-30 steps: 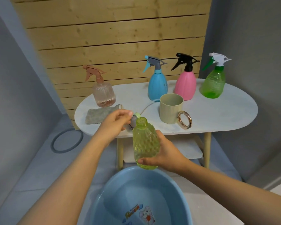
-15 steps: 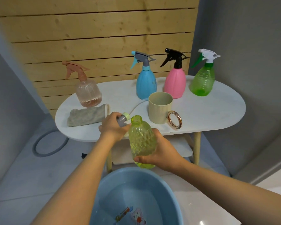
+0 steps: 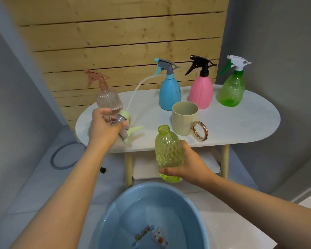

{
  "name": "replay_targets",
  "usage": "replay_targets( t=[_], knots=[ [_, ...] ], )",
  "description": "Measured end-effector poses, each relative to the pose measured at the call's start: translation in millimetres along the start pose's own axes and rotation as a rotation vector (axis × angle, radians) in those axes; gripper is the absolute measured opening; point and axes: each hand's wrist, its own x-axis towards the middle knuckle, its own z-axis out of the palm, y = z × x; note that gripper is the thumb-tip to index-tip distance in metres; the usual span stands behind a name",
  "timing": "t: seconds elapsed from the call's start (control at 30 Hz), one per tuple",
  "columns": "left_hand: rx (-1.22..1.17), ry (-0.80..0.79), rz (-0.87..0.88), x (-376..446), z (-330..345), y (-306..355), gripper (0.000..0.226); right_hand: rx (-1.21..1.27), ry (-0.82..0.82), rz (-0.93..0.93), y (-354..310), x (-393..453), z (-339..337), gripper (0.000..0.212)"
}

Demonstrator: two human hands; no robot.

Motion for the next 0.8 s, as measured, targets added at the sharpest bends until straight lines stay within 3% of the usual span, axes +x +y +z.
replay_targets(
  t=[0.1,0.3,0.43,0.8],
  knots=[
    [-0.016,0.069,0.074,-3,-30,17,0.052,0.010,0.000,-0.016,-4,5,4,0.073],
    [-0.093,0.199,0.225,-8,-71,45,0.019,0.048,0.066,-0.067,-27,28,10,0.073],
    [-0.080,0.290,0.309,-8,-89,64,0.023,0.110,0.083,-0.079,-39,45,13,0.077],
    [-0.084,0.231,0.431,-7,-91,77,0.024,0.113,0.121,-0.057,-33,87,19,0.076]
  ],
)
